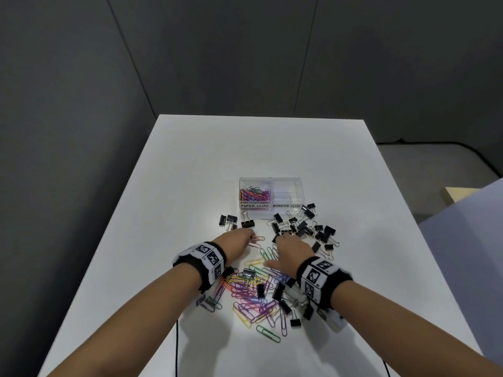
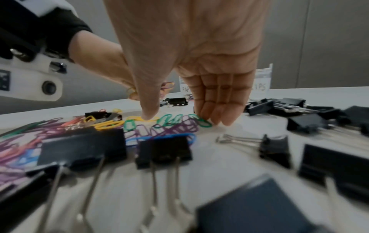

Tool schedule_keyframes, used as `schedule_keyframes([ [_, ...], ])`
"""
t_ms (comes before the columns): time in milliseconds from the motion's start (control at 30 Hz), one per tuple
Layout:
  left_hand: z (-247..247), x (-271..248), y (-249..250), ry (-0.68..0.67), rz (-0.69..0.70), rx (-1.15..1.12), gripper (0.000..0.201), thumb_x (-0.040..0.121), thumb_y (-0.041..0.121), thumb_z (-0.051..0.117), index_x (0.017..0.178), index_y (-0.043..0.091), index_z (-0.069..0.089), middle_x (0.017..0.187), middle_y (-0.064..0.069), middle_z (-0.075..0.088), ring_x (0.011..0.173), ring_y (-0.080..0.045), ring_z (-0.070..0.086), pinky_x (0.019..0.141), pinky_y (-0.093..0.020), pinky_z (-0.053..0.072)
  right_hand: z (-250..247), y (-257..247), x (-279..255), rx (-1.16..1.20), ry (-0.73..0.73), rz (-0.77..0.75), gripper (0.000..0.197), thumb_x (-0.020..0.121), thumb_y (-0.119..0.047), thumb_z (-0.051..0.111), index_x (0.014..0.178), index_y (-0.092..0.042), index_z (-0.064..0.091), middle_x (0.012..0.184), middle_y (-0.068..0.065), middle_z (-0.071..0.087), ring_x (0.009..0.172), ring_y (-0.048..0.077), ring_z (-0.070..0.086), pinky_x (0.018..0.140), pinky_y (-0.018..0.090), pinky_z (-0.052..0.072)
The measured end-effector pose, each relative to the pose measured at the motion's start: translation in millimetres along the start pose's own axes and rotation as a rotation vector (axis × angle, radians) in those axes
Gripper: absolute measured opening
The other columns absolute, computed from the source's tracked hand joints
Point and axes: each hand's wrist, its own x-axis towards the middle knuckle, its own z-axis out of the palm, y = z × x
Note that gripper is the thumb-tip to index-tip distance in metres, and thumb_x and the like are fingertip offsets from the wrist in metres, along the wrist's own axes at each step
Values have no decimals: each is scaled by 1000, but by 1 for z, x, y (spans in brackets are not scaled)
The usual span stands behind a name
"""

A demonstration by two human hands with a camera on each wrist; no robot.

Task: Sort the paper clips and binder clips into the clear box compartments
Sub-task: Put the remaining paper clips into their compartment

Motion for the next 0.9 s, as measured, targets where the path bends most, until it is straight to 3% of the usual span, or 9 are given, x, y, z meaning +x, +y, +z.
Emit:
schedule_keyframes([
  [100, 2, 0, -3, 32, -26, -31, 23, 99, 15, 34, 105, 2, 51, 101, -17, 56, 87, -24, 51, 76, -31, 37, 5, -11, 3, 10, -3, -5, 53, 89, -39, 57, 125, -2, 44, 130, 15, 46, 122, 30, 43, 96, 39, 44],
  [200, 4, -3, -6, 57, -61, -44, 32, 100, 37, 33, 86, 10, 44, 78, -4, 48, 74, -21, 45, 68, -29, 33, 8, -16, 5, 41, 3, 0, 36, 93, -22, 51, 121, -1, 46, 128, 17, 47, 119, 32, 46, 94, 38, 43],
  [300, 5, -4, -8, -13, -84, -8, 44, 92, 58, 38, 81, 15, 40, 67, 6, 40, 66, -17, 41, 62, -29, 32, 9, -14, 8, 38, -20, 1, 27, 94, -11, 45, 118, 0, 48, 125, 19, 51, 115, 33, 50, 91, 38, 43],
  [467, 4, -4, -10, -91, -114, 151, 52, 96, 57, 24, 61, 20, 35, 62, 4, 40, 75, -21, 48, 69, -29, 36, 7, -6, 15, 96, -85, -32, 16, 93, -12, 49, 102, -1, 56, 109, 20, 56, 105, 34, 57, 77, 34, 41],
  [533, 1, -6, -8, -73, -119, 192, 55, 98, 52, 20, 58, 18, 35, 62, 1, 44, 76, -23, 51, 70, -29, 37, 4, -5, 15, 117, -87, -47, 14, 93, -11, 49, 97, -1, 58, 108, 20, 54, 102, 34, 59, 79, 36, 45],
  [633, -3, -4, -4, -25, -72, 149, 47, 102, 38, 24, 75, 13, 52, 87, -14, 62, 93, -31, 61, 78, -33, 42, -3, -1, 14, 145, -65, -55, 15, 91, -4, 46, 77, -6, 53, 98, 16, 55, 83, 27, 55, 73, 34, 46],
  [733, -2, 2, -3, -28, -78, 28, 33, 103, 23, 29, 115, 7, 55, 120, -13, 62, 110, -28, 58, 91, -32, 42, -10, 11, 13, 225, -36, -17, 26, 90, -1, 44, 67, -13, 39, 79, 7, 48, 76, 19, 46, 58, 25, 35],
  [833, 3, 5, 1, -51, -61, 33, 32, 102, 18, 30, 126, 11, 51, 129, -11, 57, 116, -25, 55, 97, -30, 40, -19, 25, 9, 324, -8, 10, 11, 93, -5, 45, 98, -12, 51, 91, 7, 55, 79, 19, 48, 69, 26, 38],
  [900, 6, 4, 4, -65, -44, 70, 30, 101, 22, 34, 125, 14, 50, 125, -9, 59, 112, -25, 57, 94, -32, 43, -23, 32, 9, 373, -11, 59, 22, 94, -5, 41, 113, -10, 50, 97, 8, 58, 74, 18, 48, 68, 26, 40],
])
